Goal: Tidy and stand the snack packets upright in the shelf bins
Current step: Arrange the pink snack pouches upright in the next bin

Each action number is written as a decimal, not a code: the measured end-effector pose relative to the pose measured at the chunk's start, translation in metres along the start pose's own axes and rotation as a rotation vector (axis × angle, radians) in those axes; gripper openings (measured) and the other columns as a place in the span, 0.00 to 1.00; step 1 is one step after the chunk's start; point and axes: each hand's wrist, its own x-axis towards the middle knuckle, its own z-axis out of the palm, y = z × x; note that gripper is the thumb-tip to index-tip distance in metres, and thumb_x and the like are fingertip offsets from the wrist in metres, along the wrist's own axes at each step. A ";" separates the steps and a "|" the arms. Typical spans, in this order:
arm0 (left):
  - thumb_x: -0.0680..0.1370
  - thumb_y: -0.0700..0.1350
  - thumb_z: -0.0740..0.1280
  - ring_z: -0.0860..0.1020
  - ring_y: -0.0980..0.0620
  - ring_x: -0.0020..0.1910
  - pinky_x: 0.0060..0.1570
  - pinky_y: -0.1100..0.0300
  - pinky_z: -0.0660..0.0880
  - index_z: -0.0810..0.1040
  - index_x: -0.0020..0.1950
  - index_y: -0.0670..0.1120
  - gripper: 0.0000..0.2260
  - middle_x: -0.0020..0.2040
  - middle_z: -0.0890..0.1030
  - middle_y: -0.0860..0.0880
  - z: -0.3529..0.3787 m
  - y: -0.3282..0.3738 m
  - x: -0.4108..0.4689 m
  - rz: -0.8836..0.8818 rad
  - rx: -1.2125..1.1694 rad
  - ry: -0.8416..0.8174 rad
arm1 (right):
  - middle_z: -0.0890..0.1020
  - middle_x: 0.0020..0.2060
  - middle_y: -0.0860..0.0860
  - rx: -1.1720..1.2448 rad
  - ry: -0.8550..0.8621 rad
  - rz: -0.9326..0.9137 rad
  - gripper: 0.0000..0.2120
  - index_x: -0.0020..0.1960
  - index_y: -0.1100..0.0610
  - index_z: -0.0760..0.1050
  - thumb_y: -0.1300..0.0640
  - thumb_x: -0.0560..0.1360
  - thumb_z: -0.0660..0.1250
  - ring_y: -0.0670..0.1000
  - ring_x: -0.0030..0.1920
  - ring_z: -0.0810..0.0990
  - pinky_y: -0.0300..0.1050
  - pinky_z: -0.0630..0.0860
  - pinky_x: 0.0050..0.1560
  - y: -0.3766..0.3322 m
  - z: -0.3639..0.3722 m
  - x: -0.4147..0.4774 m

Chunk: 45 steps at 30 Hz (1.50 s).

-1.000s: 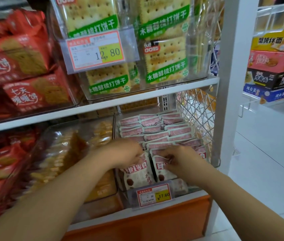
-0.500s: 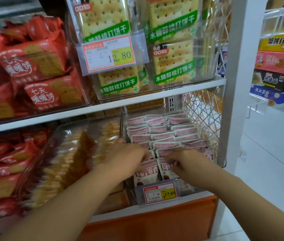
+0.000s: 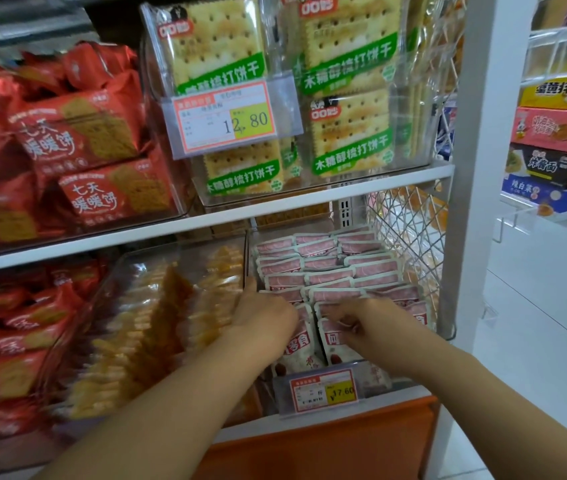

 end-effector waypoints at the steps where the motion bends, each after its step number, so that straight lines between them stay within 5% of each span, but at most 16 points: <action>1: 0.77 0.40 0.63 0.76 0.48 0.48 0.58 0.51 0.64 0.79 0.50 0.48 0.07 0.49 0.80 0.49 0.000 -0.003 0.000 -0.010 -0.038 0.013 | 0.81 0.54 0.49 -0.019 -0.017 -0.010 0.14 0.61 0.48 0.75 0.57 0.77 0.62 0.49 0.52 0.79 0.45 0.77 0.54 0.001 0.000 -0.001; 3: 0.76 0.41 0.66 0.75 0.51 0.47 0.50 0.56 0.69 0.79 0.51 0.51 0.07 0.50 0.79 0.51 -0.001 -0.015 -0.003 -0.043 -0.247 0.029 | 0.82 0.53 0.49 -0.022 -0.032 -0.031 0.13 0.60 0.49 0.75 0.57 0.77 0.62 0.49 0.49 0.79 0.44 0.77 0.51 0.003 0.000 -0.002; 5: 0.74 0.46 0.71 0.74 0.53 0.56 0.56 0.56 0.72 0.78 0.57 0.56 0.13 0.56 0.76 0.55 0.000 -0.030 -0.010 -0.092 -0.535 0.048 | 0.80 0.55 0.45 0.019 -0.005 -0.058 0.16 0.64 0.46 0.74 0.57 0.77 0.62 0.41 0.47 0.77 0.32 0.73 0.48 0.005 -0.002 -0.005; 9: 0.77 0.48 0.66 0.71 0.55 0.62 0.62 0.57 0.69 0.74 0.62 0.58 0.14 0.64 0.72 0.56 0.011 -0.030 -0.026 -0.273 -0.885 0.404 | 0.79 0.55 0.43 0.122 0.177 -0.075 0.15 0.63 0.47 0.75 0.56 0.77 0.64 0.29 0.38 0.71 0.20 0.67 0.38 -0.004 -0.017 0.000; 11: 0.78 0.47 0.64 0.74 0.57 0.59 0.57 0.63 0.71 0.72 0.64 0.58 0.15 0.65 0.73 0.55 0.022 -0.019 -0.026 -0.410 -1.019 0.523 | 0.79 0.58 0.42 0.112 0.184 -0.093 0.15 0.63 0.47 0.75 0.55 0.78 0.63 0.32 0.45 0.75 0.22 0.70 0.44 -0.017 -0.022 0.010; 13: 0.79 0.46 0.62 0.74 0.64 0.46 0.44 0.72 0.69 0.71 0.65 0.58 0.15 0.63 0.73 0.55 0.029 -0.010 -0.024 -0.524 -1.147 0.572 | 0.77 0.62 0.46 0.026 0.114 -0.107 0.16 0.65 0.49 0.74 0.54 0.78 0.61 0.45 0.58 0.77 0.38 0.73 0.59 -0.028 -0.022 0.029; 16: 0.80 0.43 0.61 0.72 0.65 0.41 0.39 0.72 0.68 0.72 0.65 0.57 0.15 0.57 0.76 0.57 0.035 -0.012 -0.018 -0.555 -1.266 0.642 | 0.77 0.63 0.51 -0.124 0.046 -0.125 0.17 0.67 0.49 0.72 0.54 0.78 0.59 0.53 0.60 0.77 0.46 0.74 0.59 -0.034 -0.018 0.073; 19: 0.80 0.43 0.61 0.72 0.64 0.38 0.35 0.71 0.67 0.73 0.63 0.58 0.15 0.52 0.78 0.57 0.040 -0.024 -0.015 -0.507 -1.303 0.584 | 0.77 0.62 0.53 -0.221 -0.098 -0.108 0.16 0.65 0.53 0.74 0.53 0.79 0.59 0.55 0.61 0.75 0.43 0.70 0.55 -0.034 -0.009 0.112; 22: 0.79 0.43 0.63 0.76 0.59 0.49 0.47 0.61 0.75 0.76 0.60 0.58 0.13 0.56 0.80 0.57 0.051 -0.036 -0.014 -0.459 -1.316 0.591 | 0.81 0.54 0.54 -0.177 -0.192 -0.133 0.09 0.54 0.58 0.79 0.57 0.78 0.63 0.54 0.55 0.77 0.37 0.63 0.43 -0.039 0.002 0.125; 25: 0.78 0.42 0.63 0.77 0.55 0.53 0.47 0.50 0.79 0.77 0.57 0.58 0.13 0.55 0.80 0.56 0.061 -0.046 -0.014 -0.447 -1.362 0.609 | 0.82 0.50 0.55 -0.133 -0.249 -0.207 0.08 0.50 0.61 0.80 0.62 0.77 0.62 0.52 0.51 0.79 0.42 0.69 0.46 -0.046 0.009 0.120; 30: 0.78 0.42 0.63 0.77 0.55 0.56 0.51 0.49 0.78 0.77 0.58 0.57 0.13 0.55 0.80 0.56 0.068 -0.048 -0.012 -0.451 -1.373 0.616 | 0.81 0.49 0.55 -0.067 -0.236 -0.247 0.08 0.46 0.62 0.82 0.63 0.76 0.64 0.52 0.50 0.78 0.44 0.71 0.49 -0.050 0.007 0.122; 33: 0.78 0.41 0.63 0.77 0.57 0.56 0.58 0.52 0.74 0.78 0.58 0.55 0.13 0.55 0.81 0.57 0.067 -0.048 -0.013 -0.451 -1.364 0.649 | 0.75 0.32 0.53 -0.048 -0.220 -0.199 0.18 0.33 0.59 0.75 0.58 0.80 0.59 0.51 0.35 0.74 0.41 0.68 0.39 -0.051 0.005 0.130; 37: 0.78 0.42 0.63 0.76 0.58 0.56 0.59 0.53 0.74 0.77 0.59 0.56 0.13 0.55 0.80 0.58 0.069 -0.047 -0.013 -0.448 -1.358 0.643 | 0.80 0.43 0.58 -0.170 -0.155 0.012 0.13 0.42 0.62 0.78 0.58 0.80 0.59 0.56 0.47 0.77 0.45 0.70 0.47 -0.049 0.001 0.142; 41: 0.78 0.42 0.64 0.77 0.59 0.55 0.57 0.53 0.75 0.77 0.58 0.56 0.13 0.54 0.80 0.58 0.069 -0.048 -0.013 -0.448 -1.369 0.647 | 0.81 0.52 0.59 -0.295 -0.270 0.165 0.13 0.55 0.63 0.78 0.57 0.77 0.62 0.58 0.54 0.79 0.42 0.72 0.50 -0.056 -0.002 0.155; 45: 0.78 0.43 0.63 0.76 0.59 0.55 0.57 0.54 0.75 0.77 0.58 0.57 0.12 0.54 0.80 0.59 0.067 -0.047 -0.014 -0.448 -1.359 0.644 | 0.82 0.50 0.55 -0.336 -0.191 0.016 0.08 0.50 0.60 0.81 0.60 0.74 0.65 0.55 0.53 0.79 0.39 0.70 0.48 -0.065 -0.004 0.160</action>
